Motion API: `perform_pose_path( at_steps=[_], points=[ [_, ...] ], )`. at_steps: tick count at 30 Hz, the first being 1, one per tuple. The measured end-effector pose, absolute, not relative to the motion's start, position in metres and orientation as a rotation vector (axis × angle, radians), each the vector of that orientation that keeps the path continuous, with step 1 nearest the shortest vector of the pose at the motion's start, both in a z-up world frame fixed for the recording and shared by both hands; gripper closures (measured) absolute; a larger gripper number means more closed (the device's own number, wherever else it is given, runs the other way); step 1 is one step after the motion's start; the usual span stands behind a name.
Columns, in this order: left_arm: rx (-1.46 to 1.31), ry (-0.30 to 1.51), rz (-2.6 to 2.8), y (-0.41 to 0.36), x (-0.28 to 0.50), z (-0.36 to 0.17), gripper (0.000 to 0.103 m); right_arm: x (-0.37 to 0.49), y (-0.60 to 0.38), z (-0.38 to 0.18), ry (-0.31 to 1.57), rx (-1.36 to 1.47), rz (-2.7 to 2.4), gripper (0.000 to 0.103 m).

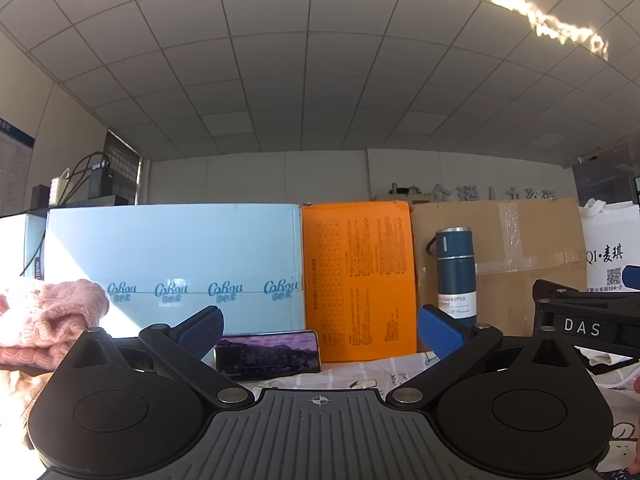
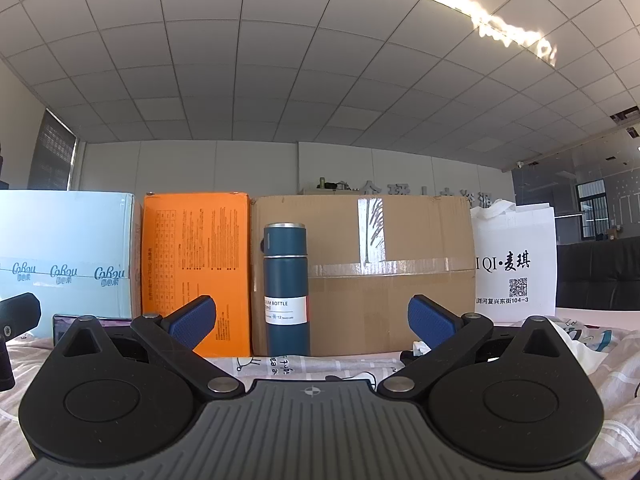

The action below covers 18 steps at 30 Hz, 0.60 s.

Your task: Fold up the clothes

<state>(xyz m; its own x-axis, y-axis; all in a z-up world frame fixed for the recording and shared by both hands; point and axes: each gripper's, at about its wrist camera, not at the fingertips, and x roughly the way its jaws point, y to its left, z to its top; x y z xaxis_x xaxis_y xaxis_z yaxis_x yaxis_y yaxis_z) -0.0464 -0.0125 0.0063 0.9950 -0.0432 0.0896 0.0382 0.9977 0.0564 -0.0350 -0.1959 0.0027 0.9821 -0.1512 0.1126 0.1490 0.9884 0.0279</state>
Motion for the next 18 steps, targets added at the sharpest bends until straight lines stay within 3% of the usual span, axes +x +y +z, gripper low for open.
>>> perform_pose_path(
  at_steps=[18],
  points=[
    [0.025,-0.024,0.000,-0.0063,-0.0376,0.0049,0.000,-0.0335,-0.1962,0.0027,-0.086,0.013,-0.157,0.000]
  ],
)
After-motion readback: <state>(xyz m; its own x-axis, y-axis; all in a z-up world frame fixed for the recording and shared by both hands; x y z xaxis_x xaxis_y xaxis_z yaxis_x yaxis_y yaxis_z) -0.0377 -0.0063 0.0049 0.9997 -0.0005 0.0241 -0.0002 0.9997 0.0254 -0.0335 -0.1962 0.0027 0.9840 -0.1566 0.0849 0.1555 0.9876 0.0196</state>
